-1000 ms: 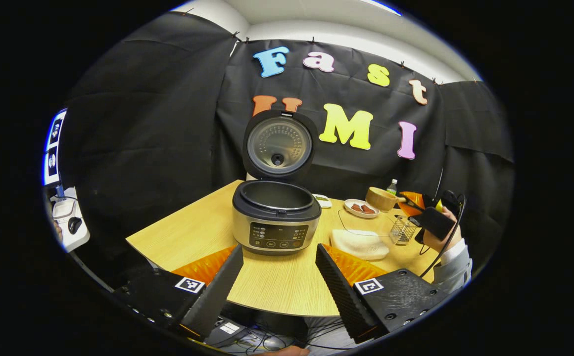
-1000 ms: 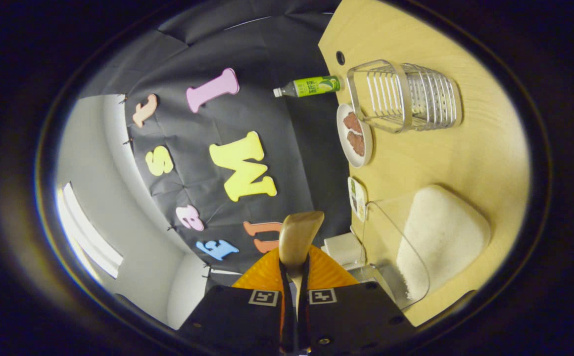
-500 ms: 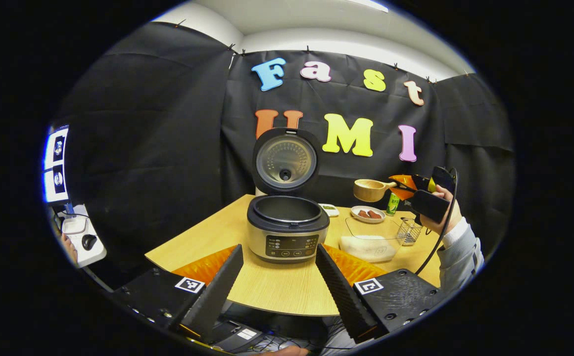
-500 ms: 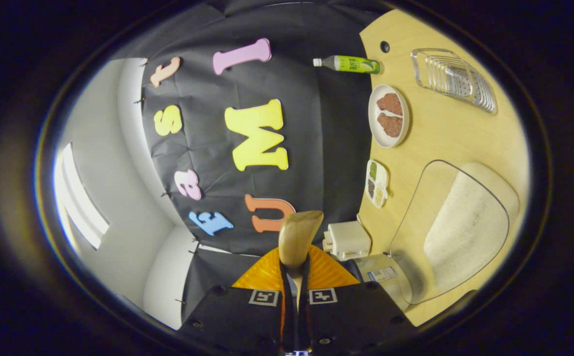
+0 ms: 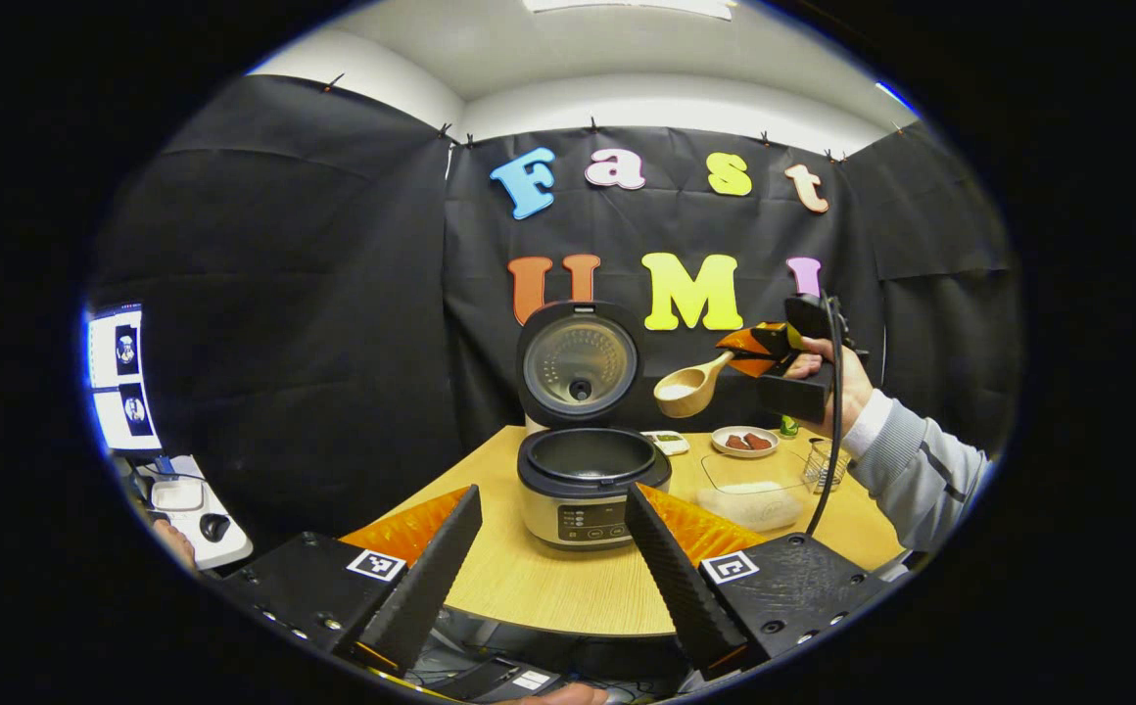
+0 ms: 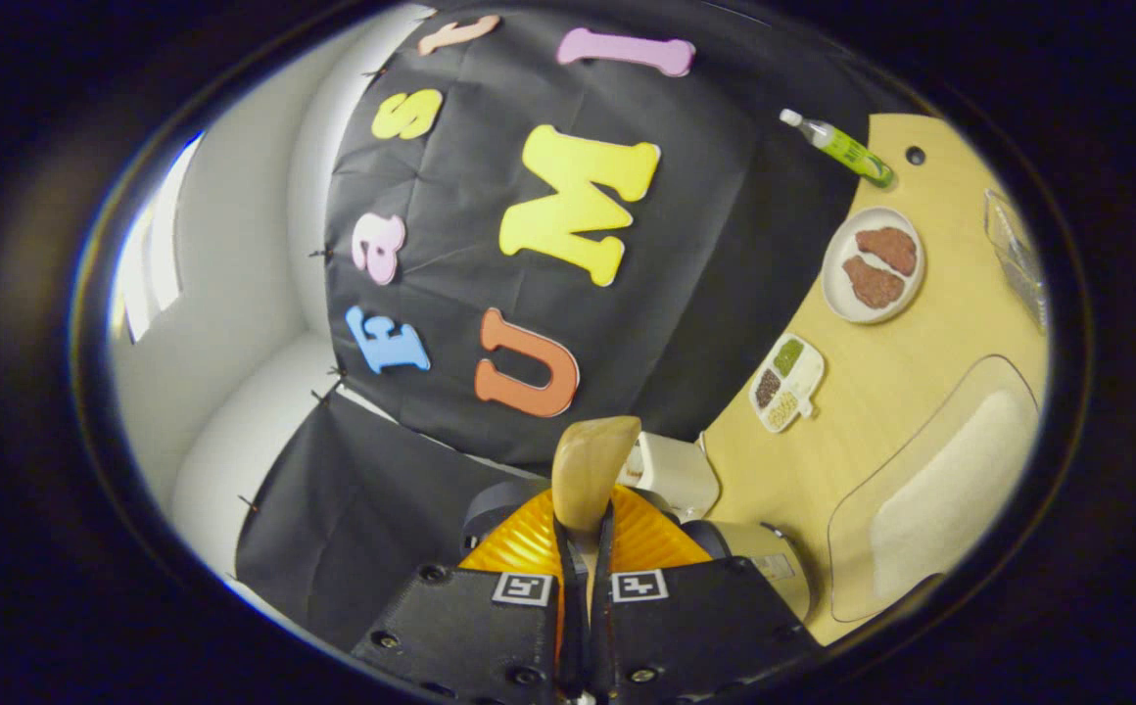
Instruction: Close the left gripper, press the button to open the rice cooker; take a wooden spoon from the chopstick holder with the right hand, scoop a spoonful of rice and pour it into the rice cooker, then put the wooden spoon back into the chopstick holder.
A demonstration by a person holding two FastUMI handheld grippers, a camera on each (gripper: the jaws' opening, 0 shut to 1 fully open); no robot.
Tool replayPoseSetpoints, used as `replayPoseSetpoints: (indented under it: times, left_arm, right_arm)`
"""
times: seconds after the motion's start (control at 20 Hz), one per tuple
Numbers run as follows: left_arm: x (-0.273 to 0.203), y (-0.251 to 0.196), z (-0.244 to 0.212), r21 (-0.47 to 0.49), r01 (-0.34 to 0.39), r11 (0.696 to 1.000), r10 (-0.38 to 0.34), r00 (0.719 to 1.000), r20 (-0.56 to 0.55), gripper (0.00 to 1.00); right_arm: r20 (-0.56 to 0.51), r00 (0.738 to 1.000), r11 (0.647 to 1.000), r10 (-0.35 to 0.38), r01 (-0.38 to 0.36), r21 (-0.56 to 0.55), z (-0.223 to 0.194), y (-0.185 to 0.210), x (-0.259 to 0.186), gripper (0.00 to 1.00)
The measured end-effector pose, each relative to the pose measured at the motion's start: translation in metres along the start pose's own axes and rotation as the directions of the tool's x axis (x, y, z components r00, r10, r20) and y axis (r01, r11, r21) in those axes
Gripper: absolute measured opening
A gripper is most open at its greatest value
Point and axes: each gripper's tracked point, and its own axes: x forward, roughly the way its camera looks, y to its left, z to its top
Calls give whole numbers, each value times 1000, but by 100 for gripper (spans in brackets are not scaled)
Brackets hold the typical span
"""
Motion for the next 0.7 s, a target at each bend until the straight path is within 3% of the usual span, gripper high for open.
replayPoseSetpoints:
  times: [0.25, 0.5, 0.7]
  left_arm:
    - [-7, 11, 3, -9, -14, 1000, 14, 1000, 18, 95]
    - [-10, 17, 7, -24, -20, 1000, 21, 999, 34, 95]
    - [-10, 19, 5, -18, -20, 1000, 20, 999, 34, 94]
  right_arm:
    - [-9, 1000, 959, -22, 19, -284, -28, 30, 28, 9]
    - [6, 998, 894, -58, 54, -444, -52, 37, 47, 9]
    - [23, 997, 799, -68, 68, -598, -68, 38, 51, 9]
